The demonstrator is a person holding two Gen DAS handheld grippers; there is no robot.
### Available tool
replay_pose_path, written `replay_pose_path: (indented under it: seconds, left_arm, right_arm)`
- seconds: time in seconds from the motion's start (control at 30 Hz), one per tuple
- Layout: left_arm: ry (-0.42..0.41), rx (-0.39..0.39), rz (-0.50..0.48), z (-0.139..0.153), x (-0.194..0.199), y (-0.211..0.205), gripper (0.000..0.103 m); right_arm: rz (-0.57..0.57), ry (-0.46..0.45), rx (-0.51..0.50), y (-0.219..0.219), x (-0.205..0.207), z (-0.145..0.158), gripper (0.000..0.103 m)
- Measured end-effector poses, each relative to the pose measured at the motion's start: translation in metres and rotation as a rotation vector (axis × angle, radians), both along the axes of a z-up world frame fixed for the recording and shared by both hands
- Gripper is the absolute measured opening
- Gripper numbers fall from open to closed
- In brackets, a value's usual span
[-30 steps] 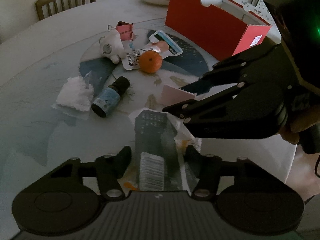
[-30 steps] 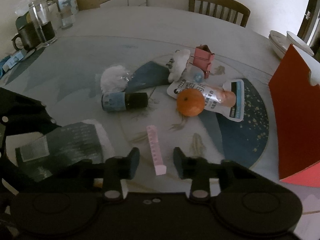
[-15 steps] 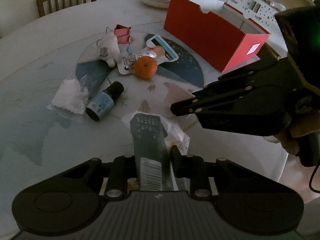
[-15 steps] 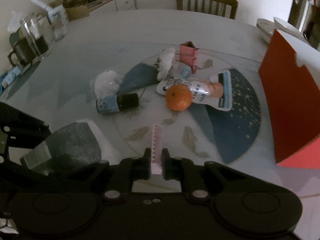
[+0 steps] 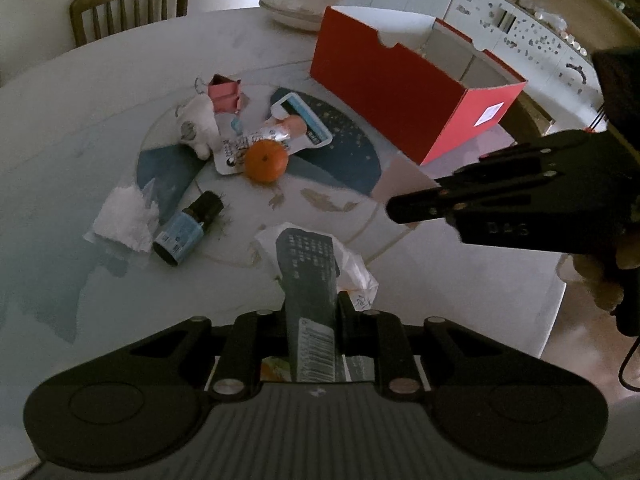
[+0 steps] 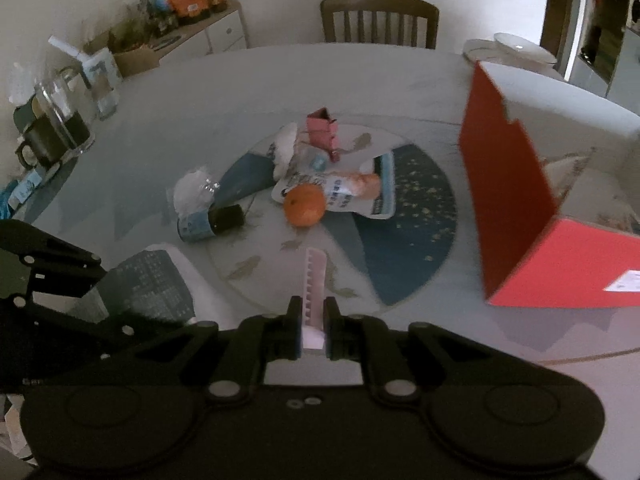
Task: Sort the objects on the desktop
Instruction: 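Carry the grey packet and pink comb over the red box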
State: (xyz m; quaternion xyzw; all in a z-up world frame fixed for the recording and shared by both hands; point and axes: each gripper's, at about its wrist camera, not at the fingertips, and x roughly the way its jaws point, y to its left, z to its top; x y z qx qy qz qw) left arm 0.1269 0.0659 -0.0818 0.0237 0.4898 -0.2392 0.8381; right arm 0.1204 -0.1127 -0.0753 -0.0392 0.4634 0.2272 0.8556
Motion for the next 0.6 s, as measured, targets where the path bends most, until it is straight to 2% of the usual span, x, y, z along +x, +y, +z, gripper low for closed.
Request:
replay_pose_path:
  seconds: [0.6]
  left_arm:
    - [-0.056,-0.032,-0.046,0.041,0.011,-0.063,0.018]
  right_arm:
    - [-0.090,-0.033,0.054,-0.075,-0.009,0.036,0.009]
